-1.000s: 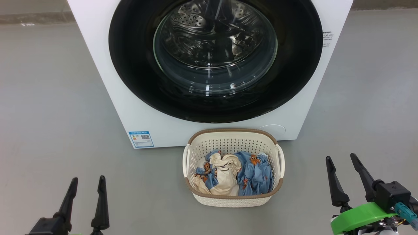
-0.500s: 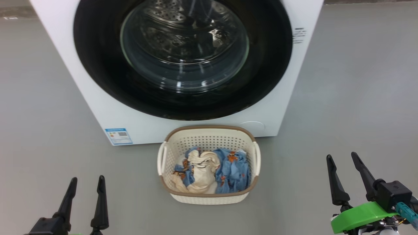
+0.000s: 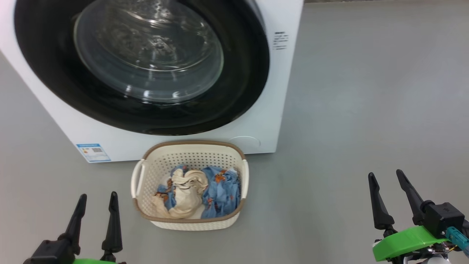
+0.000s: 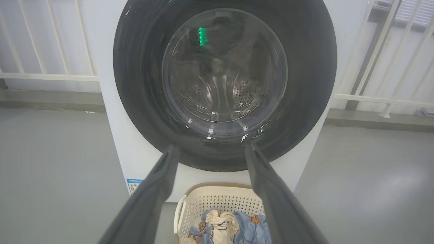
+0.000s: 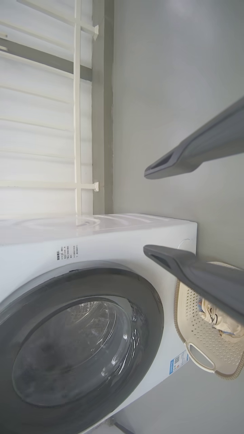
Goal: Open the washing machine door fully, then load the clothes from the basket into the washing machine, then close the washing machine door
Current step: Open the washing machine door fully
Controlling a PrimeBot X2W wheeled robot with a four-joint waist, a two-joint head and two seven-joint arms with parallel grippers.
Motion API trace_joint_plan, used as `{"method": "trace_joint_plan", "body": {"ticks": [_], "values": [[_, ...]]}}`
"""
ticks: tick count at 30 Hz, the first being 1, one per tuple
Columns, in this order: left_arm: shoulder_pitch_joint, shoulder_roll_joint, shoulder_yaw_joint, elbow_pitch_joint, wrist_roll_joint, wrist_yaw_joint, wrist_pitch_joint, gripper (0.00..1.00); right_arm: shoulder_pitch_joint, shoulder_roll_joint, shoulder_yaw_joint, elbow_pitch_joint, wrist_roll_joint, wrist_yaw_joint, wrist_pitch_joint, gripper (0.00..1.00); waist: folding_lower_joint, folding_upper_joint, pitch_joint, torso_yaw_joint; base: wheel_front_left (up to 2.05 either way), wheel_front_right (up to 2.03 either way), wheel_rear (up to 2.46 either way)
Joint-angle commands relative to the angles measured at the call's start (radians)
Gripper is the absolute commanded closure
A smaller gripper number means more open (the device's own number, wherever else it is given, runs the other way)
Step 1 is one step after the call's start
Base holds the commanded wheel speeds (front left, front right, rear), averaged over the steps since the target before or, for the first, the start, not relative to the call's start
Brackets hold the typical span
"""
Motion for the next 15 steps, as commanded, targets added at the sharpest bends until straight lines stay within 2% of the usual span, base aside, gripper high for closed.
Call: {"method": "trace_joint_plan", "body": {"ticks": [1,8,15], "values": [[-0.037,0.007,0.032,-0.026,-0.021,0.001,-0.009,0.00,-0.017,-0.009,0.020,-0.027,-0.008,0.006,-0.012,0.00,0.0000,0.0000,0.001,0.000,1.14,1.14,-2.28],[-0.037,0.016,0.026,-0.029,-0.036,0.001,-0.009,0.00,-0.021,-0.007,0.020,-0.027,-0.010,0.006,-0.012,0.00,0.0000,0.0000,0.003,0.000,0.83,0.83,-1.65],[-0.037,0.016,0.022,-0.032,-0.038,0.001,-0.009,0.00,-0.022,-0.005,0.018,-0.030,-0.012,0.006,-0.012,0.00,0.0000,0.0000,0.009,0.002,0.30,0.30,-0.60]]}}
